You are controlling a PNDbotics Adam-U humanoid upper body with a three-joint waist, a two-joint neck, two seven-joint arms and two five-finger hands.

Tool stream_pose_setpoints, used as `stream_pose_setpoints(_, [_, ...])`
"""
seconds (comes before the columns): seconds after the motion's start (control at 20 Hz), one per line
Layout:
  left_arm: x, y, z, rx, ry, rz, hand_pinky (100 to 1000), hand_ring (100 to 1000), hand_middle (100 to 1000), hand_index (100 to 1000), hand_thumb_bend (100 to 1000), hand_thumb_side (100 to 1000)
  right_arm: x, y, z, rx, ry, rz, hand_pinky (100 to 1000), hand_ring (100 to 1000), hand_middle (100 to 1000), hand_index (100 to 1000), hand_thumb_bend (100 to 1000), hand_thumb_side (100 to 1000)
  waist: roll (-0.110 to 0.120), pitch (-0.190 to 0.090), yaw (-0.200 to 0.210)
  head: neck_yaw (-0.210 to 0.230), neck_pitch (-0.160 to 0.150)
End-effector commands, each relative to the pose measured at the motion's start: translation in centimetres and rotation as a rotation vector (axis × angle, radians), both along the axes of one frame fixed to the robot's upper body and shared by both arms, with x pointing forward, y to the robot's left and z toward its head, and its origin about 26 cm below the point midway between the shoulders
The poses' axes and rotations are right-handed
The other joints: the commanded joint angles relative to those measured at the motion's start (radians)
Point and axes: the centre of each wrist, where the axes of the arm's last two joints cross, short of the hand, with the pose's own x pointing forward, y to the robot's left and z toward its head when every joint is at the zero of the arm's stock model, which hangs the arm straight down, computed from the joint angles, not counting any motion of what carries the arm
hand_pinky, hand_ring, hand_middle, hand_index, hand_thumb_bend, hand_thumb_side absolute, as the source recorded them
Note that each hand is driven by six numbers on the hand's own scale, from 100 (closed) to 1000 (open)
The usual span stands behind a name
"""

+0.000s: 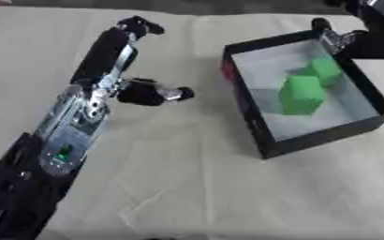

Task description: Pick up the objects with one hand, pass them to the other hand, and then place them into the box on the other side of the table.

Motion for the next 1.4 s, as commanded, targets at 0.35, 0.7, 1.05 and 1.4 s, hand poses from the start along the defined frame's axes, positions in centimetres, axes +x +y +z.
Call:
stream_pose_setpoints(0.35, [0.3, 7.2, 2.8, 0.067, 0.018, 0.152, 809, 825, 779, 836, 862, 476, -1.5, -2.1, 2.3, 0.069, 0.022, -0.021, 988, 1000, 1000, 1000, 100, 470, 0.019, -0.033, 0.012, 0.050, 0.006])
stream_pose_setpoints(0.7, [0.3, 12.0, 5.6, 0.182, 0.071, 0.266, 822, 837, 791, 847, 870, 471, -2.5, -2.9, 3.4, 0.144, 0.023, -0.030, 992, 1000, 1000, 1000, 100, 470, 0.020, -0.020, 0.011, 0.083, 0.006])
stream_pose_setpoints(1.05, [0.8, 16.9, 7.7, 0.282, 0.159, 0.400, 823, 839, 795, 859, 807, 418, -3.3, -3.8, 4.2, 0.194, 0.011, -0.053, 994, 1000, 1000, 1000, 100, 488, 0.020, -0.009, 0.005, 0.102, -0.001])
stream_pose_setpoints(1.4, [1.6, 21.1, 8.0, 0.324, 0.278, 0.515, 832, 844, 803, 867, 888, 450, -3.5, -4.1, 4.4, 0.219, 0.016, -0.063, 995, 1000, 1000, 1000, 100, 470, 0.020, -0.006, 0.003, 0.108, -0.005])
